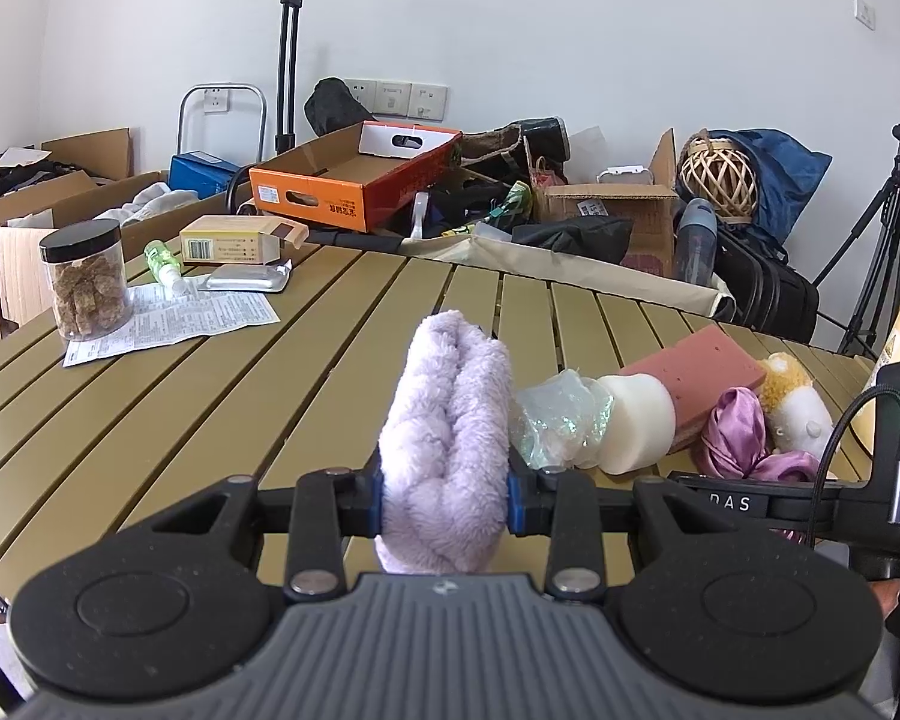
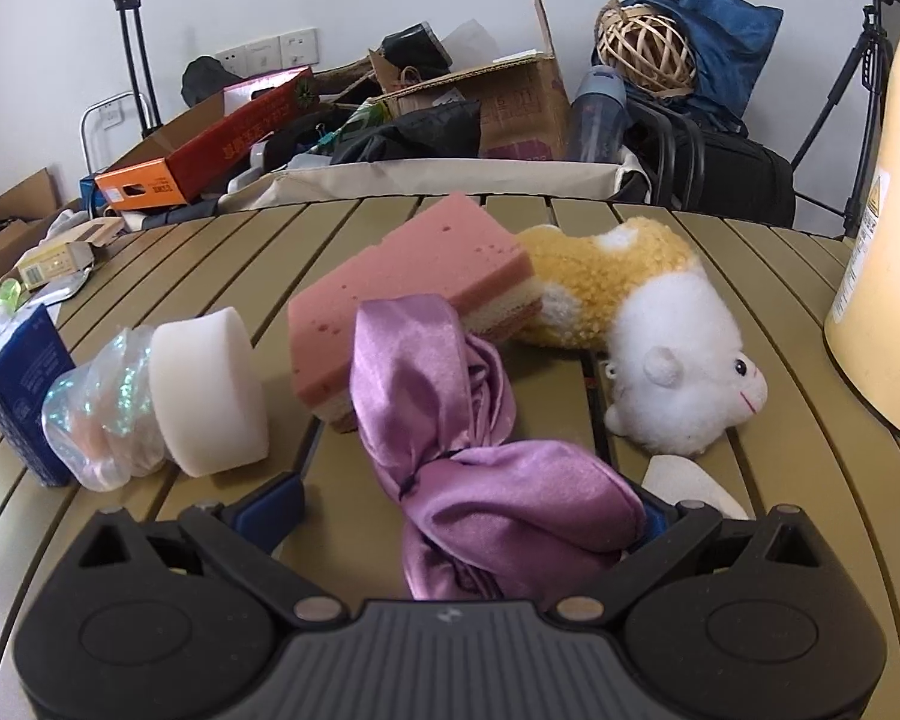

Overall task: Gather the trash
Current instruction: 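Grasp the pink satin scrunchie with the right tool while the left tool holds the sock, then carry the sock and scrunchie down over the black bin with both tools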

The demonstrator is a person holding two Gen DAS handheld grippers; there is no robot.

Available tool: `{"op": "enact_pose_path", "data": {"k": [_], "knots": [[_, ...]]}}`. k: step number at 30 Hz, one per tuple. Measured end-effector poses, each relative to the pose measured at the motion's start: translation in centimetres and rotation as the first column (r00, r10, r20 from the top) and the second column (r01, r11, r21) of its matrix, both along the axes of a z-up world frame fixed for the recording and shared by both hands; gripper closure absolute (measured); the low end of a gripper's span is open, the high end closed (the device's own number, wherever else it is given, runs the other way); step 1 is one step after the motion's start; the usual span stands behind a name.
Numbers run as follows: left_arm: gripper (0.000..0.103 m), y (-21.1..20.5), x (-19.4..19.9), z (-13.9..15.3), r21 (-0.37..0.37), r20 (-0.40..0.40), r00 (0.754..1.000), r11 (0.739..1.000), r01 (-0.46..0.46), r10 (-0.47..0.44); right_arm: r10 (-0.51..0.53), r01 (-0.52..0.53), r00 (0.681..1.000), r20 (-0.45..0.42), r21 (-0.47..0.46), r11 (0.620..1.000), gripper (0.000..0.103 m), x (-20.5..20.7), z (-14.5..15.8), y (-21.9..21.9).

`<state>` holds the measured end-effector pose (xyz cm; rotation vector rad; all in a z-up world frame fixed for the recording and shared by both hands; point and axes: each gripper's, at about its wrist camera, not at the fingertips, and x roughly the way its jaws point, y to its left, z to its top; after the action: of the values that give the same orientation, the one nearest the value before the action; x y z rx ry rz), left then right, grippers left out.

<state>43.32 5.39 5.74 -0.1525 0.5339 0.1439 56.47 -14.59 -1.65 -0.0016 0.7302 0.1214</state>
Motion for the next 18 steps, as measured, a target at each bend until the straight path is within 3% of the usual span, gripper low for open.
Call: {"op": "enact_pose_path", "data": {"k": [3,5,8,10,18], "knots": [[0.068,-0.1,0.1,-0.1,0.002,-0.001,1.000,1.000,0.000,0.000,0.005,-0.005,1.000,0.016,0.012,1.000,0.002,-0.2,0.1,-0.1],[0.068,-0.1,0.1,-0.1,0.001,-0.002,1.000,1.000,0.000,0.000,0.008,-0.009,1.000,0.023,0.025,1.000,0.010,-0.4,0.2,-0.3],[0.068,-0.2,0.1,-0.1,0.002,-0.003,1.000,1.000,0.000,0.000,0.016,-0.017,0.999,0.030,0.024,1.000,0.027,-0.6,0.3,-0.3],[0.068,-0.2,0.1,-0.2,0.002,-0.004,1.000,1.000,-0.001,0.001,0.027,-0.029,0.999,0.040,0.039,0.999,0.045,-1.0,0.4,-0.3],[0.068,0.0,-0.1,-0.2,-0.005,0.006,1.000,1.000,-0.008,0.008,0.047,-0.048,0.997,0.060,0.024,0.999,0.063,-2.3,0.8,0.0]]}}
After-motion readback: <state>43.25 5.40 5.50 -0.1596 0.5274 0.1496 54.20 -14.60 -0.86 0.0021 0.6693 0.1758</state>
